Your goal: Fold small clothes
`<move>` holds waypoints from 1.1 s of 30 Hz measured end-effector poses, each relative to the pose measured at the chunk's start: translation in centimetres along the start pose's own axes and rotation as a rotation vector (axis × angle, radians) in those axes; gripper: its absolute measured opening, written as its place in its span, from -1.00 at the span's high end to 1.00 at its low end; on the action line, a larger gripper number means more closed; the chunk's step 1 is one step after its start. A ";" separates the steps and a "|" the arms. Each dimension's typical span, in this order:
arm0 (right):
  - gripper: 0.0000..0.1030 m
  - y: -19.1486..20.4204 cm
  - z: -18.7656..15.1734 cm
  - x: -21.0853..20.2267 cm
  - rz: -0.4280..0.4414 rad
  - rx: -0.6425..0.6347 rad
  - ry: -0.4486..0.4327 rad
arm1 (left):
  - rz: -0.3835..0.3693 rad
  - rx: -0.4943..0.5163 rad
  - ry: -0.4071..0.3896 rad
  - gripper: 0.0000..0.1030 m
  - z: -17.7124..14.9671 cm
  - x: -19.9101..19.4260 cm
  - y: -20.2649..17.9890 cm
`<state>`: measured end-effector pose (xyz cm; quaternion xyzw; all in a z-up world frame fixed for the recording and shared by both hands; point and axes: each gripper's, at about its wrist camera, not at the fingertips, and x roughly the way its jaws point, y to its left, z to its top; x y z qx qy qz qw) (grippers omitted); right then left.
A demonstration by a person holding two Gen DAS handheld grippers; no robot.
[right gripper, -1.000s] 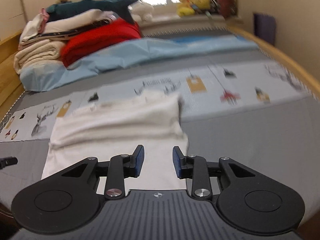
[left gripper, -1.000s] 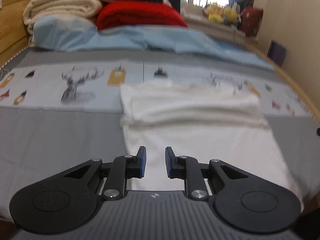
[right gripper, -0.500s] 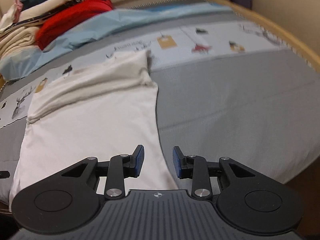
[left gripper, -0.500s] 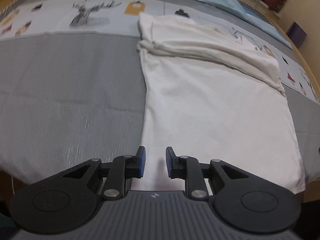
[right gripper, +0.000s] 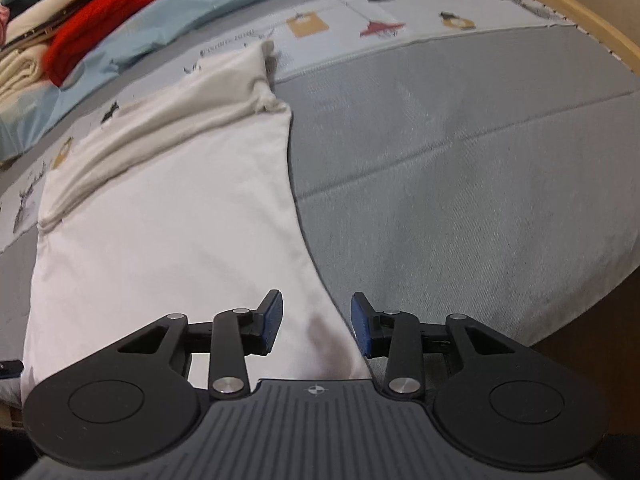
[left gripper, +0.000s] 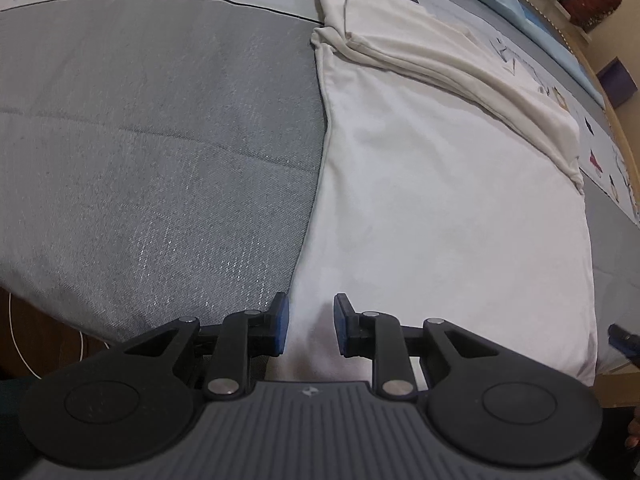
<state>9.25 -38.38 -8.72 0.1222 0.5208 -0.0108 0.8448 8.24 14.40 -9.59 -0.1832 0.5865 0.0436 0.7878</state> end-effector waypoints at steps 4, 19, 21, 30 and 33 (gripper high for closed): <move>0.23 0.1 -0.2 0.5 -0.019 -0.012 0.027 | 0.017 -0.004 0.012 0.48 -0.2 0.2 0.0; 0.19 0.1 -0.7 2.8 -0.072 -0.061 0.107 | 0.065 0.015 0.055 0.48 -0.4 1.5 -0.2; 0.19 0.1 -0.7 2.8 -0.071 -0.065 0.107 | 0.069 0.026 0.052 0.48 -0.5 1.6 -0.4; 0.29 0.9 -0.6 2.9 -0.052 -0.107 0.102 | 0.083 0.085 0.041 0.52 -0.7 1.7 -1.3; 0.40 1.2 -0.7 2.8 -0.042 -0.115 0.102 | 0.078 0.088 0.046 0.52 -0.7 1.8 -1.4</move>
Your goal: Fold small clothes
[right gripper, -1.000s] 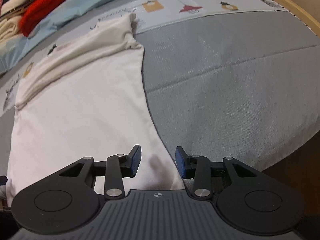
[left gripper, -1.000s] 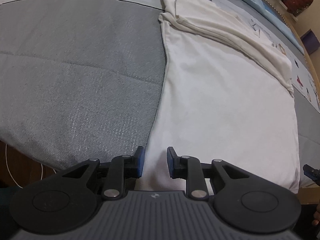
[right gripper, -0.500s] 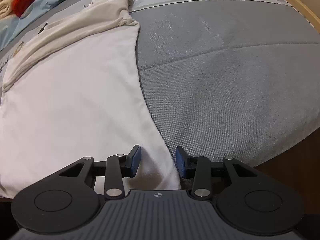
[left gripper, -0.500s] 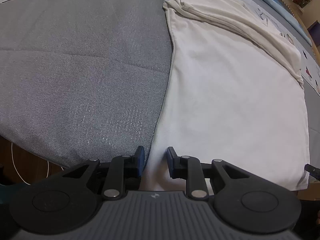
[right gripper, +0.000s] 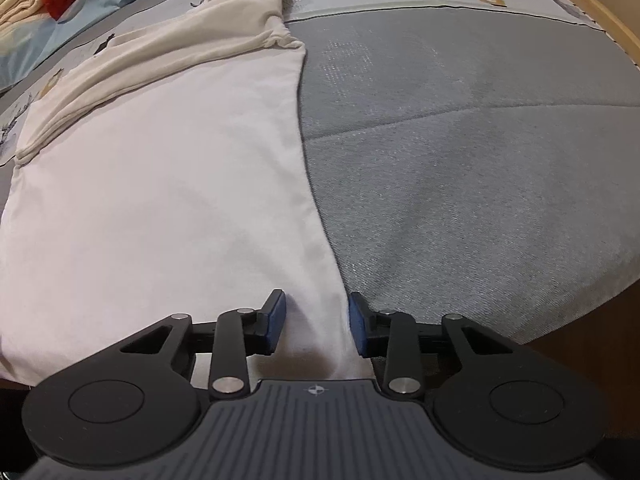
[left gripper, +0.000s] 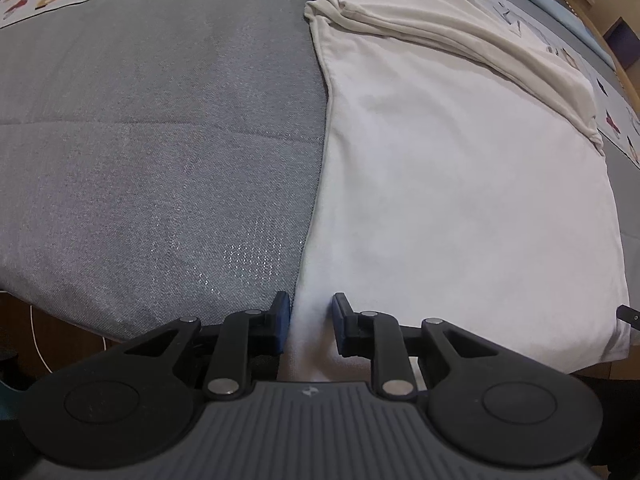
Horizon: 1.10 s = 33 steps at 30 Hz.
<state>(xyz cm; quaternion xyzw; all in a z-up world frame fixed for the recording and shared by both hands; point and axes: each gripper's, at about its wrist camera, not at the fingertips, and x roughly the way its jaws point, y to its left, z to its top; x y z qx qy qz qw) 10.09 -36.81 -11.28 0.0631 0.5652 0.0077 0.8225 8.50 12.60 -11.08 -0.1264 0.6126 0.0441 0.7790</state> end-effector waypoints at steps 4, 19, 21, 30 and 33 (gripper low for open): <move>0.68 0.1 0.0 0.0 0.041 -0.009 -0.003 | -0.015 0.027 0.010 0.52 0.1 0.2 -0.5; 0.67 0.7 0.0 0.2 0.007 -0.044 -0.007 | -0.011 0.086 0.025 0.53 -0.5 -0.1 -1.3; 0.67 0.7 0.0 0.1 0.011 -0.049 -0.007 | -0.015 0.074 0.024 0.52 -0.4 -0.1 -1.2; 0.90 0.6 0.2 -1.0 0.073 -0.027 -0.067 | -0.063 0.095 -0.019 0.86 -0.9 -1.6 -1.6; 0.91 0.6 0.4 -2.1 0.107 -0.027 -0.125 | -0.078 0.111 -0.048 0.86 -1.1 -2.4 -2.1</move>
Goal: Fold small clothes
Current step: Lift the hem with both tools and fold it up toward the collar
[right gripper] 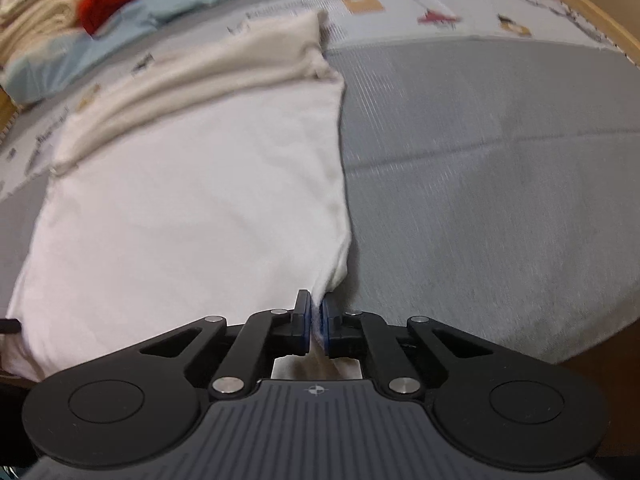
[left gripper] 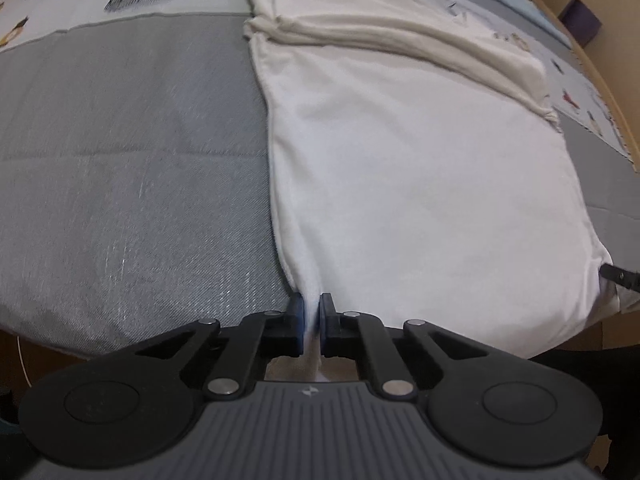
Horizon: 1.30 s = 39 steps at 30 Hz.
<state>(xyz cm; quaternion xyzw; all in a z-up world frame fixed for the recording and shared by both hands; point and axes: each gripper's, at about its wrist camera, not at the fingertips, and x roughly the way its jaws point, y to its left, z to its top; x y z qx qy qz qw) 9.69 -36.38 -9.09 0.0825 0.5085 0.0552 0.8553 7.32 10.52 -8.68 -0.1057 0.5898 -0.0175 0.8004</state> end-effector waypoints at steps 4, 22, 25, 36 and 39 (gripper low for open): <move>0.91 0.3 0.5 -2.0 0.029 -0.004 -0.090 | -0.036 0.007 -0.070 0.88 -0.1 -1.7 -0.5; 0.95 -3.4 0.0 -18.3 0.282 0.167 -0.553 | -0.341 -0.086 -0.505 0.91 -4.3 -17.9 -0.9; 0.95 -4.6 -1.4 -20.4 0.290 0.225 -0.613 | -0.356 -0.092 -0.532 0.91 -5.3 -20.6 -1.0; 0.95 -2.5 6.2 -14.9 0.102 0.119 -0.525 | -0.196 -0.117 -0.366 0.90 2.7 -15.1 0.1; 0.95 -0.6 9.4 -11.0 0.051 0.022 -0.477 | -0.155 -0.102 -0.319 0.90 6.5 -11.5 1.1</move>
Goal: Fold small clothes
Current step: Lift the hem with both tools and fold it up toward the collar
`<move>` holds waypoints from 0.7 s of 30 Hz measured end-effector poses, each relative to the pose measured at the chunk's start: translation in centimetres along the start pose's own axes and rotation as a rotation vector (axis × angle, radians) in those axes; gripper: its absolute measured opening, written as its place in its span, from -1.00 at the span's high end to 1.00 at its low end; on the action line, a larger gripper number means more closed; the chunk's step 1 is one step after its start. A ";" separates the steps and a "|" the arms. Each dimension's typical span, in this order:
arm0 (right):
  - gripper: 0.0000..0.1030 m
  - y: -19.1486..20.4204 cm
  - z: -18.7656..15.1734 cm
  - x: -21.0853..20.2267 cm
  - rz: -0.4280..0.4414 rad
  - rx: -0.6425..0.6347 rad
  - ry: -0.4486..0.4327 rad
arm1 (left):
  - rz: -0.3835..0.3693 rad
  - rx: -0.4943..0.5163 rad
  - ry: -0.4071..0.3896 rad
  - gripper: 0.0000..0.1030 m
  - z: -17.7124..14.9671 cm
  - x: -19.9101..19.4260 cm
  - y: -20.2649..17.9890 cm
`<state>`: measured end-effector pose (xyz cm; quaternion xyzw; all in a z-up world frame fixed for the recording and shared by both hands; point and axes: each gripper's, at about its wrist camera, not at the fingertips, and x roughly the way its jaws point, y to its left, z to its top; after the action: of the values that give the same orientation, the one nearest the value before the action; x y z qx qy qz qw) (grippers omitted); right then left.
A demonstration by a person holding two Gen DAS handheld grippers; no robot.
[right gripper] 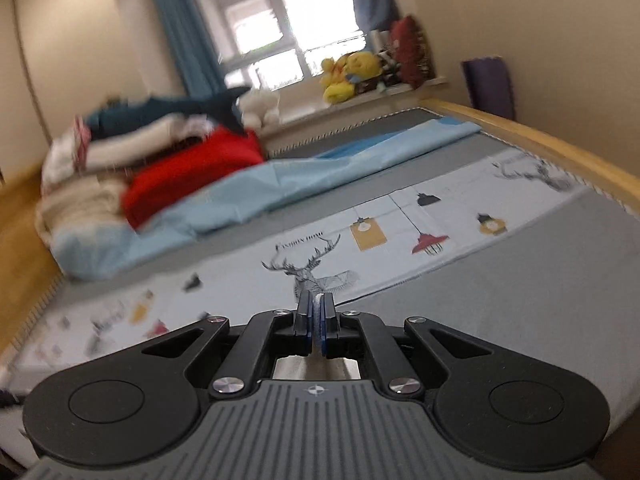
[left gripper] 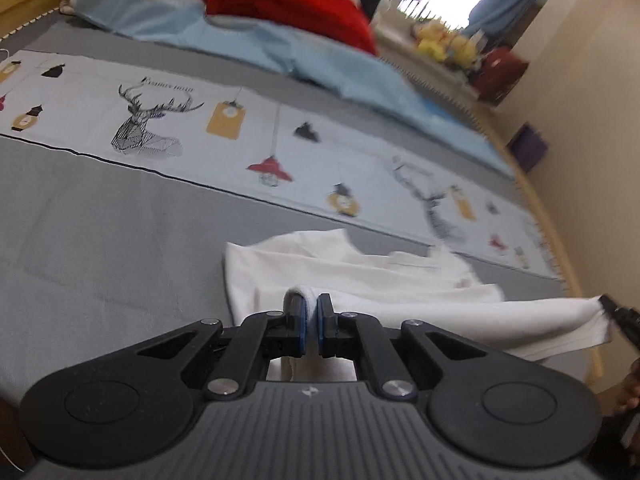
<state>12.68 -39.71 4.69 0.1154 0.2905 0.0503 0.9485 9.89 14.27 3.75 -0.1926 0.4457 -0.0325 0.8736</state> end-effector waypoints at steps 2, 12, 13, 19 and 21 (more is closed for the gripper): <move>0.95 0.7 0.2 3.2 -0.027 -0.060 0.045 | 0.010 0.012 0.023 0.90 1.0 2.8 0.9; 0.94 1.3 -2.3 11.0 -0.121 -0.083 0.258 | 0.089 0.026 0.140 0.87 2.0 10.0 2.5; 0.93 1.2 -2.4 11.3 -0.125 -0.077 0.274 | 0.093 0.024 0.148 0.84 2.0 10.3 2.6; 0.92 -1.1 -2.4 10.2 -0.153 -0.018 0.245 | 0.105 -0.054 0.099 0.84 2.1 8.6 4.3; 0.92 -2.4 -2.5 9.4 -0.152 0.003 0.229 | 0.112 -0.075 0.105 0.83 2.1 8.2 5.5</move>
<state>19.11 -40.00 -2.94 0.0881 0.4049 -0.0096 0.9101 15.81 18.16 -3.45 -0.1980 0.5017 0.0231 0.8418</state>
